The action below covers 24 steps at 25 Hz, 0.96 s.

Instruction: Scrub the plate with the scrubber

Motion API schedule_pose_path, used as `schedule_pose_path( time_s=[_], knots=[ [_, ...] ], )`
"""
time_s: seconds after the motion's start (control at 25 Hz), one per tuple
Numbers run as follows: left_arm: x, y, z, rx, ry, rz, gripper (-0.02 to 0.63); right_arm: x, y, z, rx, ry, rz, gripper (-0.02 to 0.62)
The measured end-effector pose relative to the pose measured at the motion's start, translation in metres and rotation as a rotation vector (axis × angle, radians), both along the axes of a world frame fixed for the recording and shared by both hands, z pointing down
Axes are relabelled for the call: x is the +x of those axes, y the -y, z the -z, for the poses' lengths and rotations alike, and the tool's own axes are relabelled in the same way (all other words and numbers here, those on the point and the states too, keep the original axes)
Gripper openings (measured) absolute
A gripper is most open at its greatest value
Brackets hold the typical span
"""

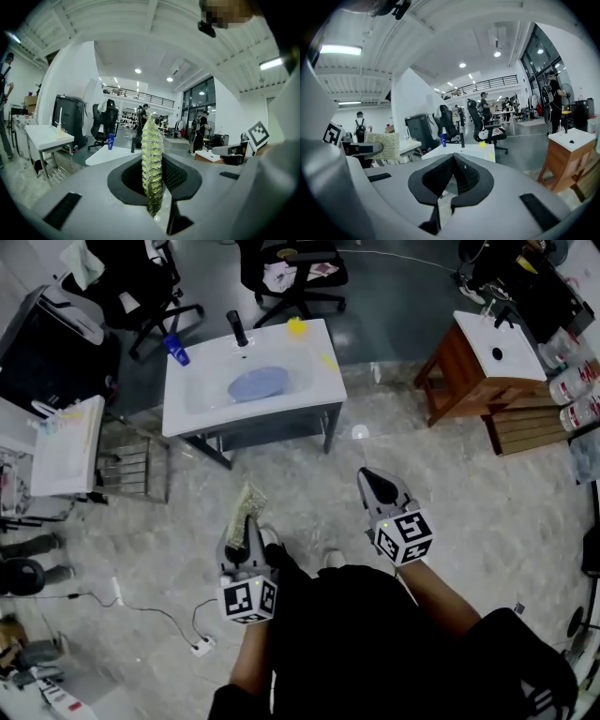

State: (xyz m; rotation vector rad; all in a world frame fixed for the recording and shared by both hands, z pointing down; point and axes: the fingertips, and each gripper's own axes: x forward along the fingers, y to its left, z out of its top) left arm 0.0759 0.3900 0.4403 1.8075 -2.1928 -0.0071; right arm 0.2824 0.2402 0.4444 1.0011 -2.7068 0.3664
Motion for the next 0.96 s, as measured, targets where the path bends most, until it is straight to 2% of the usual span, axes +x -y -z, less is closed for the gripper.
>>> schedule_pose_path(
  time_s=[0.36, 0.6, 0.96],
  knots=[
    [0.016, -0.006, 0.008, 0.009, 0.003, -0.013, 0.064, 0.012, -0.009, 0.002, 0.009, 0.001, 0.017, -0.002],
    [0.026, -0.007, 0.007, -0.017, -0.005, -0.092, 0.064, 0.01, -0.017, 0.001, -0.003, 0.005, 0.058, -0.002],
    [0.031, -0.005, 0.003, -0.048, -0.001, -0.093, 0.064, 0.002, -0.026, -0.003, -0.02, 0.018, 0.108, -0.002]
  ],
)
